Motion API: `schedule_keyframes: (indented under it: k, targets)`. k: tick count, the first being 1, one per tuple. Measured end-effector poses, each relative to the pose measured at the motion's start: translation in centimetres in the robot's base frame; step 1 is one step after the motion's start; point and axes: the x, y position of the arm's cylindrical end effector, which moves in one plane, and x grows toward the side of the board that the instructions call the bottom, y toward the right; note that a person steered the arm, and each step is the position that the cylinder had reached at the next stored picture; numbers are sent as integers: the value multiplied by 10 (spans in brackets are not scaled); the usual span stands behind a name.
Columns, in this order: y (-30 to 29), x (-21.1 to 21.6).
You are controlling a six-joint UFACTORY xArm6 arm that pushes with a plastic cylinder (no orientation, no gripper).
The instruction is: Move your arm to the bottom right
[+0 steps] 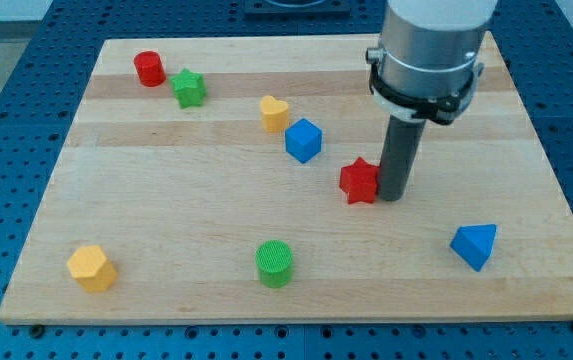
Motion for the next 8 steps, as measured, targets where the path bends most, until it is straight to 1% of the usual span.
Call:
schedule_keyframes:
  k: [1, 2, 3, 4, 5, 6, 8]
  targets:
    - [0, -29]
    - [0, -49]
    - [0, -49]
    - [73, -48]
    - [167, -43]
    - [212, -25]
    - [223, -22]
